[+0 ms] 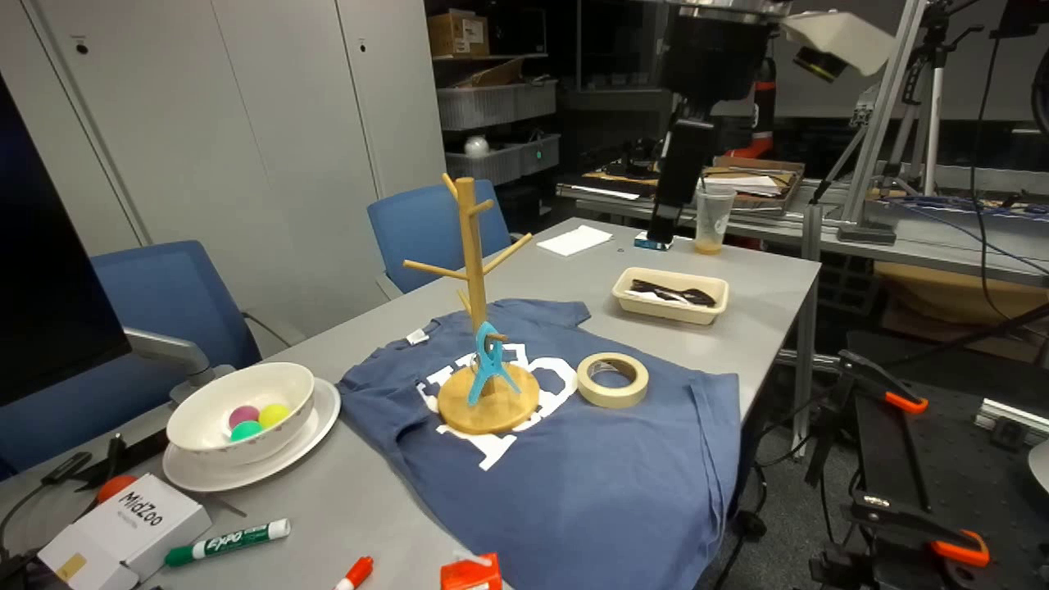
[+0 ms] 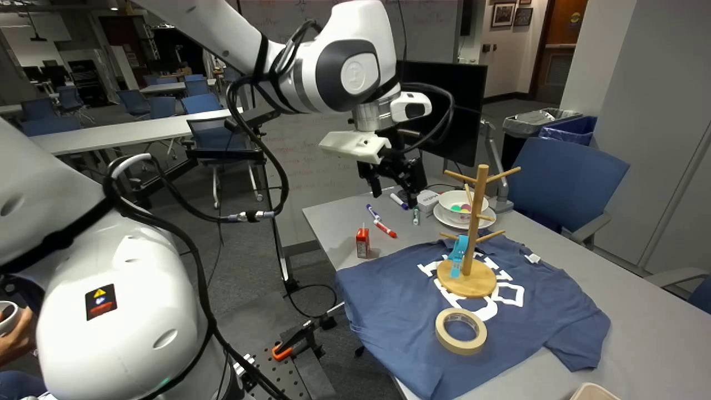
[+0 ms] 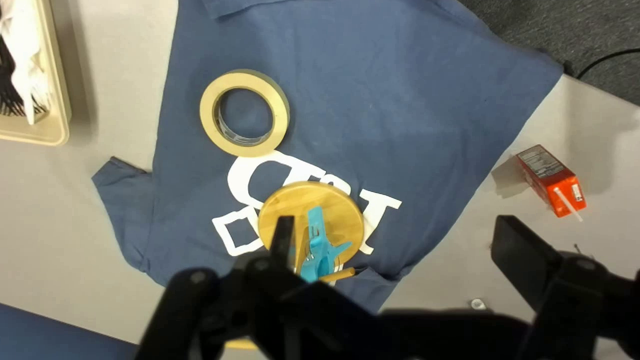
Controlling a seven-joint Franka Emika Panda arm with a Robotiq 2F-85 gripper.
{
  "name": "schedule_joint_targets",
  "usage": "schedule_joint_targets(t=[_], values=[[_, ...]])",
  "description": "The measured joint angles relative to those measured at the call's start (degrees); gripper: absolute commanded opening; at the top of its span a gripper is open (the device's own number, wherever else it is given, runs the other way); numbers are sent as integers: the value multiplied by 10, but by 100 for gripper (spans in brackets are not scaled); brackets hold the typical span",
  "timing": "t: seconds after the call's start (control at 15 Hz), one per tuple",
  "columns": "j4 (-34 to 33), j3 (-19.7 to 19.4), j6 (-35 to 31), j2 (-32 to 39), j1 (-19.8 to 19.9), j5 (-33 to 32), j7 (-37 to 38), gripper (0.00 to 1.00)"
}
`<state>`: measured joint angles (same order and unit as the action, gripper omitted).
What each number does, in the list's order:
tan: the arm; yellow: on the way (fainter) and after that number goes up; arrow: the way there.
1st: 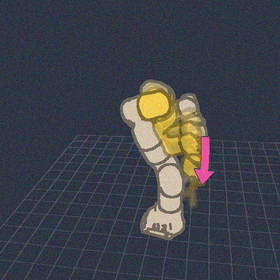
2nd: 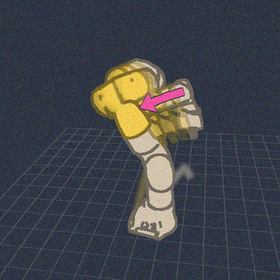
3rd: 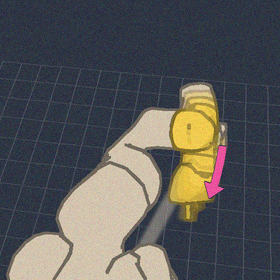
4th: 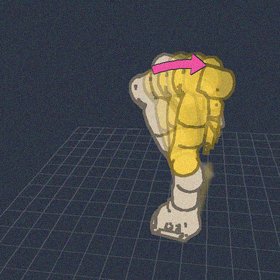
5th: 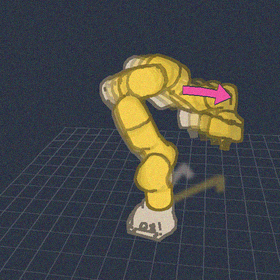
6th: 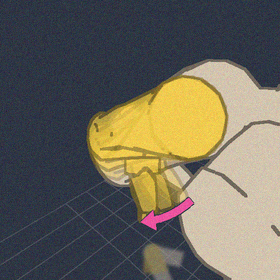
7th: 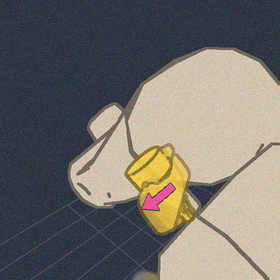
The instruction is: Take the peg from the wooden holder and put it on the table
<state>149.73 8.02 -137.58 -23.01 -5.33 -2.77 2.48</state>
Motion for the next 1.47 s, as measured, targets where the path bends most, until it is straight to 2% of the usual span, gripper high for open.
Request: schedule_joint_targets(t=[0.27,0.8,1.0,1.47], values=[[1,0,-42,37,-1,0,0,100],[1,-2,-42,43,0,0,0,100],[1,-21,-52,71,3,0,-4,100],[2,-72,-175,179,8,22,-47,100]])
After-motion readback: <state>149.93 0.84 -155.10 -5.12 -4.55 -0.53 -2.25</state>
